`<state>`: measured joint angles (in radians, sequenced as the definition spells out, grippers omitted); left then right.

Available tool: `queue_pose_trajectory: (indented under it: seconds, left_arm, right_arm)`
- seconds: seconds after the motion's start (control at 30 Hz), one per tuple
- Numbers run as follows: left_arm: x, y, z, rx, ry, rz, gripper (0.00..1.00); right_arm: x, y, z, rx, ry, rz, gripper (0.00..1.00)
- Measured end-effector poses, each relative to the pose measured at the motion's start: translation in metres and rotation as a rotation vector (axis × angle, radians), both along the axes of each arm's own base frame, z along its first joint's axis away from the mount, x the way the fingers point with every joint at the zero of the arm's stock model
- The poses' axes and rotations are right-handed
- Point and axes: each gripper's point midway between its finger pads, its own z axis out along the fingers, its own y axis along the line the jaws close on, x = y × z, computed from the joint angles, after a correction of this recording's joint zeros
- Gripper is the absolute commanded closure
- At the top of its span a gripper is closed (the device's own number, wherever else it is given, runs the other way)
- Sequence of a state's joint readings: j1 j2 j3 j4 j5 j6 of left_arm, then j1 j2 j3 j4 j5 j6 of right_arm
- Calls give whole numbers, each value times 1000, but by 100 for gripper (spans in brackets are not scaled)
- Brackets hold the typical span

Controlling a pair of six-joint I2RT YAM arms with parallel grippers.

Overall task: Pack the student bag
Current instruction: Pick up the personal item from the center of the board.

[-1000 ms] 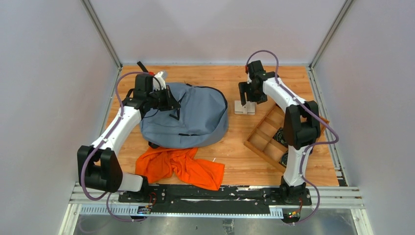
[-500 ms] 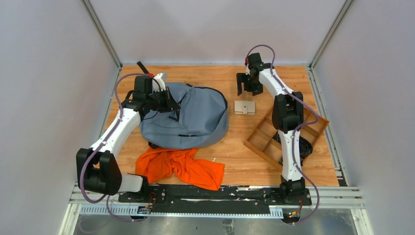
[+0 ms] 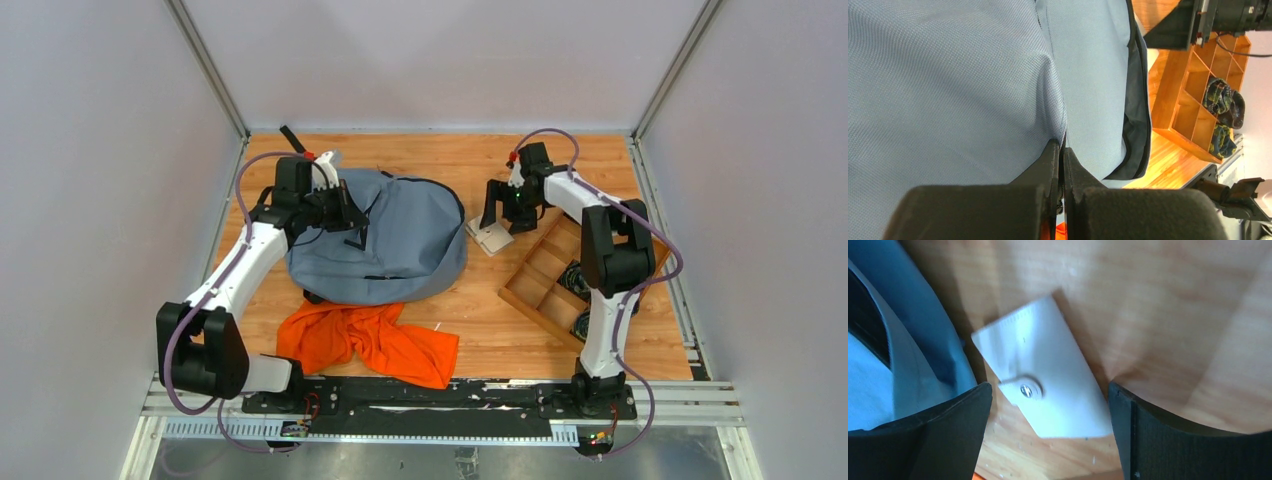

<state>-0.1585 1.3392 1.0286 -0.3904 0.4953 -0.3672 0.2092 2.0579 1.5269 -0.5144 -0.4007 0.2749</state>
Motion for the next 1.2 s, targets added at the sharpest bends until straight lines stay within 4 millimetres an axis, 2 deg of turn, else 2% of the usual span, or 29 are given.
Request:
queue_pose_trajectory:
  seconds: [0.13,0.3,0.43,0.6,0.93,1.2]
  left_arm:
    - [-1,-1,-4,-7,5,-4,100]
    - [-1,-1,-3,-8,4,-5,100]
    - [-1,-1,-4,-8,4,-6,100]
    - [-1,-1,-4,-5,2,-8,100]
    - [-1,-1,-4,-3,1,-9,100]
    - [-2,-1,-4,0,3,-11,100]
  right_arm:
    - [-23,-5,-3,-57,13,9,11]
    - [-33,0,-10,-200,-5,93,11]
    - [-36,3,-15,-317,-17,172,16]
    - [-41,3,-16,-345,-11,214,20]
    - [-68,4,-12,-199,32,209,19]
    - [-64,-1,-3,54,48,120,15]
